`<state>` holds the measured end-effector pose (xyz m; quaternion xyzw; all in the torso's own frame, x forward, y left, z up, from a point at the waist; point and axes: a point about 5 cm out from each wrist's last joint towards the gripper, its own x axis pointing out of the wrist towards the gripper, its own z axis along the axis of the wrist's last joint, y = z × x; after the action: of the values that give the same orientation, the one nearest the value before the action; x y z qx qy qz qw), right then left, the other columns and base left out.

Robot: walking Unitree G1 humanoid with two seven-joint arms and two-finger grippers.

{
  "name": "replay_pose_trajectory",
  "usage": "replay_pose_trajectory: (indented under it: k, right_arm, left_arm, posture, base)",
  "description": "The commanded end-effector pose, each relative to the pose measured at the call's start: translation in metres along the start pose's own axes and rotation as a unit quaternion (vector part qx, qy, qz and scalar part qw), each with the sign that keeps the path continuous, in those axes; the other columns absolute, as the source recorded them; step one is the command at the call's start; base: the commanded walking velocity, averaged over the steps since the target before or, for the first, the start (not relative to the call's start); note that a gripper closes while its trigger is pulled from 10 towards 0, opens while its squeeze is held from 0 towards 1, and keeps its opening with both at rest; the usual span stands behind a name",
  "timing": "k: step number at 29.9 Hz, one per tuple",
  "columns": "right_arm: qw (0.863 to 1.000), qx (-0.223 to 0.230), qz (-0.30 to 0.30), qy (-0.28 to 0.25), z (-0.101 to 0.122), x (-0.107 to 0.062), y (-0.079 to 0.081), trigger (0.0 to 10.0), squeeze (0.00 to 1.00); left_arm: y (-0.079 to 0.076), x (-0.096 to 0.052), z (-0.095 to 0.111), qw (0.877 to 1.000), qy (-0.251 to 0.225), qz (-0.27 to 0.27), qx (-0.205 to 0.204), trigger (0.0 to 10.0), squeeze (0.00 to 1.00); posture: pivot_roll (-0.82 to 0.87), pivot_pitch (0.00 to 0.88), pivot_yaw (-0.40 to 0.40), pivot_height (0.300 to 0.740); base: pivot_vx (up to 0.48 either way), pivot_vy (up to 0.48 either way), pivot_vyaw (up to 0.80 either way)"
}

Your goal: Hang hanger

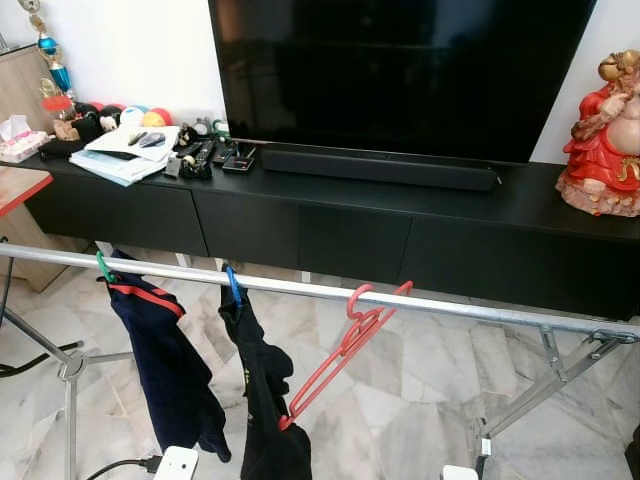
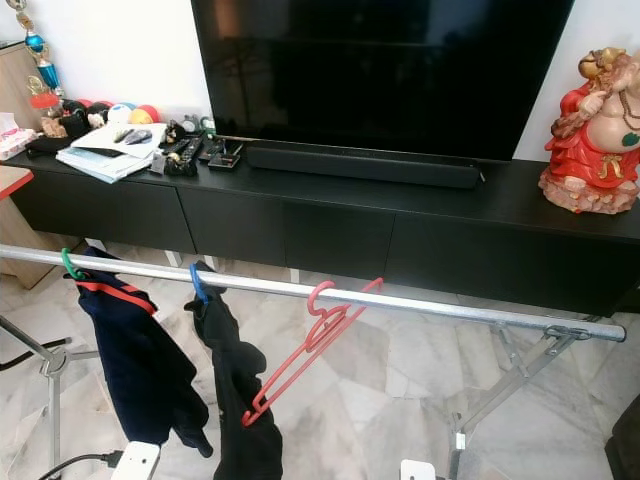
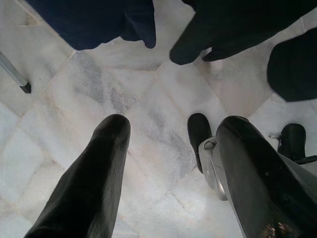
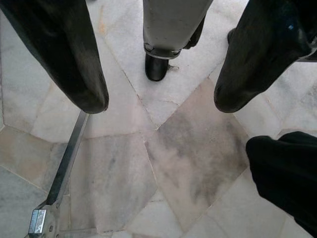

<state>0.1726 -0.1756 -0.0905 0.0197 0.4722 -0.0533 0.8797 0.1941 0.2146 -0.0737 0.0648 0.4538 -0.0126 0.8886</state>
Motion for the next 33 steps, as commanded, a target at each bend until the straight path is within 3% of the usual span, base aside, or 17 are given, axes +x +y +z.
replay_pose_trajectory:
  k: [1,4,11,33]
  right_arm:
    - [0.998,0.042,0.0,0.039,-0.019,-0.008,-0.05,10.0,0.0]
    - [0.998,0.048,-0.001,0.037,-0.018,-0.007,-0.045,10.0,0.0]
    - [0.999,0.038,-0.001,0.035,-0.012,-0.004,-0.038,10.0,0.0]
    - [0.999,0.032,0.0,0.036,-0.012,-0.004,-0.037,10.0,0.0]
  left_arm:
    - [0.013,-0.015,-0.058,0.993,0.083,0.043,-0.074,10.0,0.0]
    - [0.033,-0.021,-0.065,0.993,0.09,0.053,-0.063,10.0,0.0]
    - [0.051,-0.025,-0.064,0.993,0.086,0.062,-0.059,10.0,0.0]
    - [0.052,-0.026,-0.063,0.993,0.085,0.063,-0.059,10.0,0.0]
  posture:
    - [0.05,0.0,0.014,0.74]
    - [0.04,0.0,0.02,0.74]
    - [0.05,0.0,0.002,0.74]
    - [0.05,0.0,0.002,0.74]
  base:
    - [0.0,0.0,0.0]
    - [0.0,0.0,0.0]
    - [0.0,0.0,0.0]
    - [0.0,0.0,0.0]
